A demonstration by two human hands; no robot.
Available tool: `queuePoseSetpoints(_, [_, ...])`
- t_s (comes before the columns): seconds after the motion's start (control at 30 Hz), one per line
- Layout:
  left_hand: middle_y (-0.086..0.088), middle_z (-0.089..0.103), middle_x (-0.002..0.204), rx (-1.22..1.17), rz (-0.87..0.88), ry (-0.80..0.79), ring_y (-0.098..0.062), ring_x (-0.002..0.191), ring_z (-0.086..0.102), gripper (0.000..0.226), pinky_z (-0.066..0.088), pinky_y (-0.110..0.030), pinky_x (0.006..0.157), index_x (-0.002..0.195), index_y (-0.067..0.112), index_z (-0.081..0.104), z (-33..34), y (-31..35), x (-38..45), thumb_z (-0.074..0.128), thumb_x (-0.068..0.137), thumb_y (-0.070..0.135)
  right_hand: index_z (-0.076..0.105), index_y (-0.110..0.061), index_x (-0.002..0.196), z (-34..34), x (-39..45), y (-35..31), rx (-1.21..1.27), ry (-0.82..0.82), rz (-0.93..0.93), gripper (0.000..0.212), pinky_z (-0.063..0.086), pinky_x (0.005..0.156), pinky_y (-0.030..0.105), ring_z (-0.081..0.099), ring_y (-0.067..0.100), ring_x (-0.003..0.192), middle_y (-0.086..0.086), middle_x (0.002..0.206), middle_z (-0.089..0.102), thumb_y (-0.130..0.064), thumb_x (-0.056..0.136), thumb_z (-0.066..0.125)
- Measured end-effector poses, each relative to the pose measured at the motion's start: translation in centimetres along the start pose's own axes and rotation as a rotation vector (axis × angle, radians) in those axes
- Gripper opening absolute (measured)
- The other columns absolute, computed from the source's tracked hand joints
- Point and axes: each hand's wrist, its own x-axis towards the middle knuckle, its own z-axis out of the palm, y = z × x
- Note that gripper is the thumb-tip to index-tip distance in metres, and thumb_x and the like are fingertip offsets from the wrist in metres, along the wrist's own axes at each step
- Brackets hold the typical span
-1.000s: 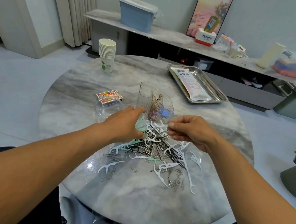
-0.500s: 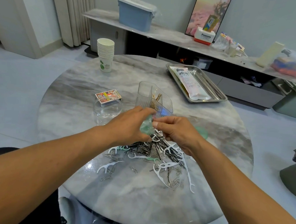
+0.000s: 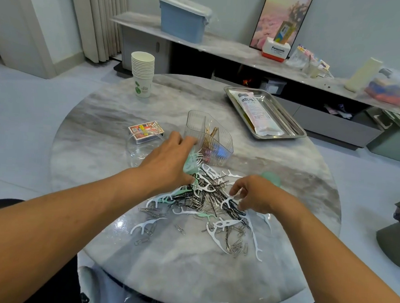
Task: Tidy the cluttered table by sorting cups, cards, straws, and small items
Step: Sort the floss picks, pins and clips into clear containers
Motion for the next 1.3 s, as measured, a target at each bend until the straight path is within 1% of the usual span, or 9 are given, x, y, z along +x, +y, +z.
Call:
queuePoseSetpoints(0.17, [-0.001, 0.036, 0.148, -0.013, 0.017, -0.043, -0.022, 0.135, 0.038, 0.097, 0.040, -0.041, 0.110, 0.152, 0.024, 0.027, 0.1, 0.3, -0.2, 0.084, 0.075, 0.044, 0.074, -0.015, 0.093, 0.8, 0.7, 0.4, 0.061, 0.052, -0.023, 0.016, 0.055, 0.072, 0.030, 0.066, 0.015, 0.076, -0.001, 0.086, 0.071, -0.011, 0.081, 0.084])
queuePoseSetpoints(0.33, [0.001, 0.039, 0.145, 0.015, 0.013, -0.048, -0.021, 0.134, 0.037, 0.084, 0.039, -0.039, 0.104, 0.145, 0.025, 0.033, -0.2, -0.2, -0.2, 0.080, 0.079, 0.047, 0.071, -0.010, 0.084, 0.6, 0.8, 0.9, 0.151, 0.016, -0.009, 0.011, 0.056, 0.061, 0.033, 0.063, 0.014, 0.059, 0.009, 0.076, 0.075, -0.011, 0.085, 0.082])
queuePoseSetpoints(0.47, [-0.001, 0.037, 0.145, 0.045, 0.016, -0.074, -0.022, 0.134, 0.036, 0.078, 0.039, -0.040, 0.105, 0.144, 0.026, 0.032, -0.1, -0.7, -0.1, 0.078, 0.083, 0.041, 0.067, -0.005, 0.088, -0.3, 0.5, 0.7, 0.403, 0.070, -0.106, 0.010, 0.060, 0.077, 0.046, 0.067, 0.024, 0.070, 0.019, 0.083, 0.074, -0.004, 0.087, 0.077])
queuePoseSetpoints(0.57, [-0.001, 0.037, 0.146, 0.008, 0.014, -0.098, -0.022, 0.134, 0.036, 0.080, 0.039, -0.040, 0.108, 0.144, 0.027, 0.033, 0.0, -0.6, -0.1, 0.081, 0.081, 0.035, 0.071, -0.006, 0.091, -1.1, -0.2, -0.6, 0.625, 0.141, -0.230, 0.007, 0.058, 0.086, 0.033, 0.068, 0.017, 0.081, 0.011, 0.087, 0.074, -0.004, 0.087, 0.076])
queuePoseSetpoints(0.67, [0.000, 0.041, 0.144, -0.004, 0.022, -0.108, -0.021, 0.132, 0.040, 0.086, 0.040, -0.038, 0.107, 0.144, 0.027, 0.036, 0.2, -0.3, 0.0, 0.086, 0.074, 0.034, 0.076, -0.009, 0.091, -1.5, -0.8, -2.4, 0.779, 0.196, -0.291, 0.008, 0.056, 0.079, 0.019, 0.068, 0.009, 0.078, 0.006, 0.086, 0.075, -0.007, 0.085, 0.079])
queuePoseSetpoints(0.97, [0.012, 0.040, 0.120, -0.064, 0.094, -0.101, -0.013, 0.115, 0.044, 0.080, 0.046, -0.035, 0.087, 0.133, 0.042, 0.039, 0.7, 0.6, -0.2, 0.086, 0.069, 0.050, 0.079, -0.024, 0.092, 0.1, -1.2, -5.8, 0.870, 0.279, -0.426, 0.016, 0.057, 0.088, 0.026, 0.073, 0.009, 0.090, -0.005, 0.091, 0.079, -0.008, 0.089, 0.076])
queuePoseSetpoints(1.1, [0.009, 0.041, 0.126, -0.063, 0.069, -0.099, -0.014, 0.105, 0.049, 0.081, 0.050, -0.037, 0.086, 0.137, 0.046, 0.036, 0.5, 0.2, -0.3, 0.085, 0.072, 0.049, 0.075, -0.020, 0.092, -2.0, -1.0, -2.9, 0.611, 0.390, -0.160, 0.008, 0.052, 0.066, 0.023, 0.066, 0.009, 0.074, -0.005, 0.084, 0.074, -0.012, 0.090, 0.076])
queuePoseSetpoints(1.2, [0.010, 0.040, 0.124, -0.040, 0.062, -0.112, -0.014, 0.100, 0.050, 0.077, 0.053, -0.038, 0.086, 0.134, 0.045, 0.038, 0.4, 0.1, -0.5, 0.085, 0.072, 0.047, 0.074, -0.013, 0.085, -2.1, -0.8, -0.3, 0.194, 0.165, 0.085, 0.007, 0.057, 0.070, 0.032, 0.067, 0.019, 0.078, 0.003, 0.085, 0.075, -0.012, 0.084, 0.081])
queuePoseSetpoints(1.3, [0.009, 0.041, 0.128, -0.022, 0.068, -0.118, -0.016, 0.103, 0.051, 0.073, 0.053, -0.040, 0.087, 0.130, 0.045, 0.040, 0.4, 0.2, -0.5, 0.085, 0.073, 0.047, 0.075, -0.010, 0.090, -1.3, -1.0, 0.4, -0.101, -0.007, 0.208, 0.020, 0.054, 0.073, 0.030, 0.069, 0.022, 0.083, 0.004, 0.092, 0.076, -0.022, 0.078, 0.087])
